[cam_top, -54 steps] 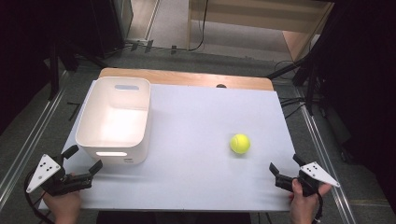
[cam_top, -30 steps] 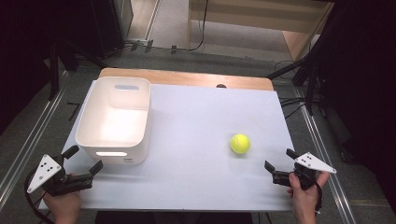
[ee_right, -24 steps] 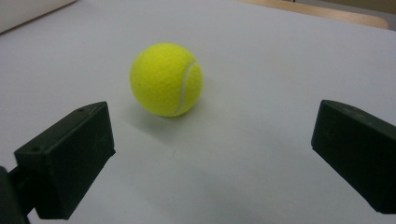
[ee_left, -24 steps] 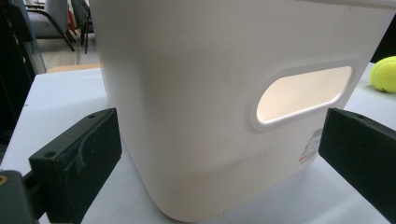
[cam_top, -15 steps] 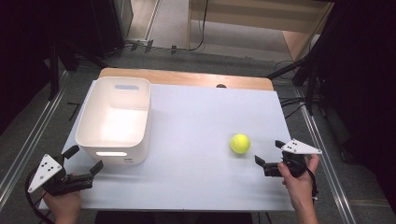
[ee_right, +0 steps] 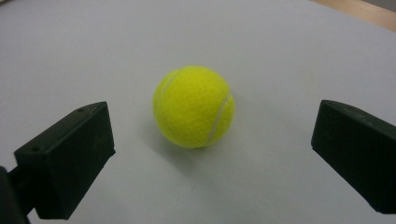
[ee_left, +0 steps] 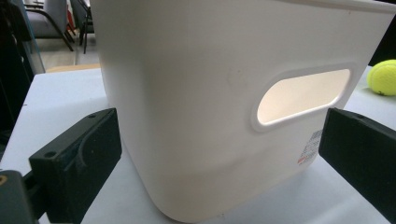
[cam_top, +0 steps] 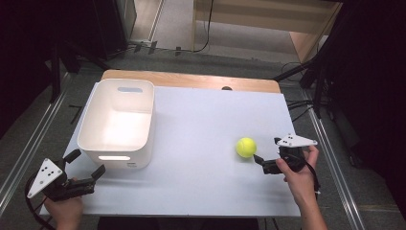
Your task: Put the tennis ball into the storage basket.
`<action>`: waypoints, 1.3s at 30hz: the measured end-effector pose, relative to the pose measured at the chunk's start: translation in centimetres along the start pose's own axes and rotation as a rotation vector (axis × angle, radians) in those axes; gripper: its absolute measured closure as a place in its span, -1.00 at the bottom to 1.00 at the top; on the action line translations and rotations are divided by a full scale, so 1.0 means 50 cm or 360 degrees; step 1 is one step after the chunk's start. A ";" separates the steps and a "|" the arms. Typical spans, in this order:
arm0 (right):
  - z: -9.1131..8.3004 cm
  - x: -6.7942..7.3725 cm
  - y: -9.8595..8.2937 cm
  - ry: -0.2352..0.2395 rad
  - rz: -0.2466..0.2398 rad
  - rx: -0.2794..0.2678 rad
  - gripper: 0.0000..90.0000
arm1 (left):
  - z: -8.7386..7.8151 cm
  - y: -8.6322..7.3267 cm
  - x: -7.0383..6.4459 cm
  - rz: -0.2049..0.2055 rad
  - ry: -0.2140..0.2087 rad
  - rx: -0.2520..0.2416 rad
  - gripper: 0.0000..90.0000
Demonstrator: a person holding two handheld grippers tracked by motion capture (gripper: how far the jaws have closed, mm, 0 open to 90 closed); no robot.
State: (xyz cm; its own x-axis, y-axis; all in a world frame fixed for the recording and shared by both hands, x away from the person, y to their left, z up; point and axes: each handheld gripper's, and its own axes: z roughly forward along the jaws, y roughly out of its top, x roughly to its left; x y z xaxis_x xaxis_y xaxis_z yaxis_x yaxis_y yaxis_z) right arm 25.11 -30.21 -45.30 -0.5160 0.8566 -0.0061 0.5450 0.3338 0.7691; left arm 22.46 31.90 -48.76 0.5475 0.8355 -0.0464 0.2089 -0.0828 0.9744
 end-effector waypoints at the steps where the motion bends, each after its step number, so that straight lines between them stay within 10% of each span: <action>1: 0.003 0.001 0.008 0.0000 -0.0005 0.0019 -1.00 | 0.000 0.000 0.000 0.0000 0.0000 0.0000 -1.00; 39: 0.132 0.021 0.091 0.0114 -0.0194 0.0611 -1.00 | -0.002 0.000 0.002 -0.0012 -0.0005 -0.0013 -1.00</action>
State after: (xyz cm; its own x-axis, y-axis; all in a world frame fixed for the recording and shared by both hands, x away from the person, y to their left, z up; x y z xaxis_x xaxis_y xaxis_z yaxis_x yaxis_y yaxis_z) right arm 31.41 -25.18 -46.01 -0.6295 0.7765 -0.0276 0.6771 0.5656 0.4709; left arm 22.45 32.05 -48.73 0.5484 0.8345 -0.0542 0.2063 -0.0722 0.9758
